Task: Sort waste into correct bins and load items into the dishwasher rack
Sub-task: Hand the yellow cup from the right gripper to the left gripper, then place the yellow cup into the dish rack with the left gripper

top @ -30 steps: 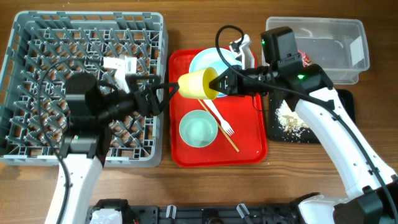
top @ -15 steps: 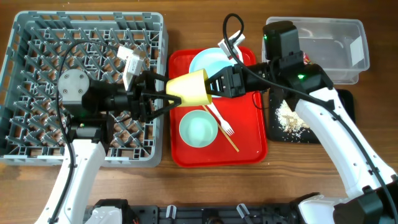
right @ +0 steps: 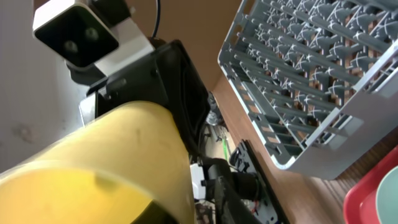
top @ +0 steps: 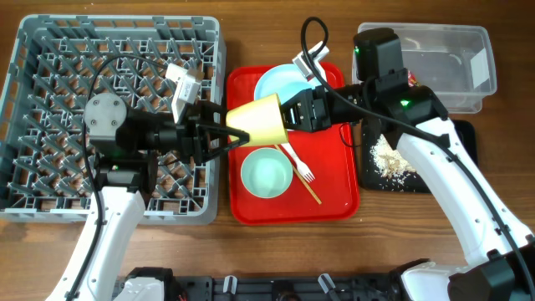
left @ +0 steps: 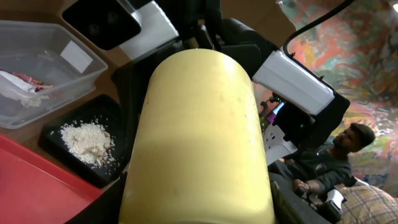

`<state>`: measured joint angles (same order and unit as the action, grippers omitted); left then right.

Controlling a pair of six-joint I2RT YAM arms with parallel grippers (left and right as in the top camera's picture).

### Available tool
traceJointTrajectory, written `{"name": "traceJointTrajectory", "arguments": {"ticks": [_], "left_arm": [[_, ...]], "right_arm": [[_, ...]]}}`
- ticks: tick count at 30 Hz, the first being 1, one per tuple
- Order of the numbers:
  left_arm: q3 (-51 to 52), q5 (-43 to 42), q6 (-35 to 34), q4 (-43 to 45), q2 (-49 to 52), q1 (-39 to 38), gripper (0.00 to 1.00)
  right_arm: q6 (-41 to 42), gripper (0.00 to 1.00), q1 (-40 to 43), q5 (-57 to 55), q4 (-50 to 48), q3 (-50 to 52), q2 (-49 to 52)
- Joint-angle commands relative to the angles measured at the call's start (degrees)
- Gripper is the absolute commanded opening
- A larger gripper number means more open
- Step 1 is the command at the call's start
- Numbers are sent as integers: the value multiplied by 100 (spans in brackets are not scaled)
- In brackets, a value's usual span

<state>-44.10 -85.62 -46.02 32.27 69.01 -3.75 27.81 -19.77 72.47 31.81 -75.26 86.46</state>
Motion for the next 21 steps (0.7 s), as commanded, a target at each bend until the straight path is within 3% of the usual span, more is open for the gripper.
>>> {"name": "traceJointTrajectory", "arguments": {"ticks": [1, 4, 6, 9, 11, 13, 17, 21], "left_arm": [[-55, -114, 59, 35, -9, -22, 47], [-33, -116, 341, -48, 17, 302, 43], [0, -116, 487, -345, 17, 750, 39], [2, 20, 1432, -1379, 22, 1182, 28], [0, 990, 2299, -2684, 22, 1434, 4], [0, 1932, 2634, -3469, 22, 1491, 4], [-157, 3071, 2638, -4474, -50, 1491, 4], [-1016, 5200, 2940, -6763, -153, 1491, 4]], "right_arm": [[4, 36, -2, -42, -15, -68, 13], [0, 46, 15, -203, 70, -68, 11], [4, 50, 127, -1182, 481, -68, 13], [-61, 51, 236, -2680, 984, -68, 11], [-94, 52, 258, -3215, 1226, -68, 2], [-249, 52, 262, -3585, 1508, -68, 0], [-367, 51, 267, -4887, 2201, -70, 0], [-389, 49, 496, -5676, 2850, -70, -81]]}}
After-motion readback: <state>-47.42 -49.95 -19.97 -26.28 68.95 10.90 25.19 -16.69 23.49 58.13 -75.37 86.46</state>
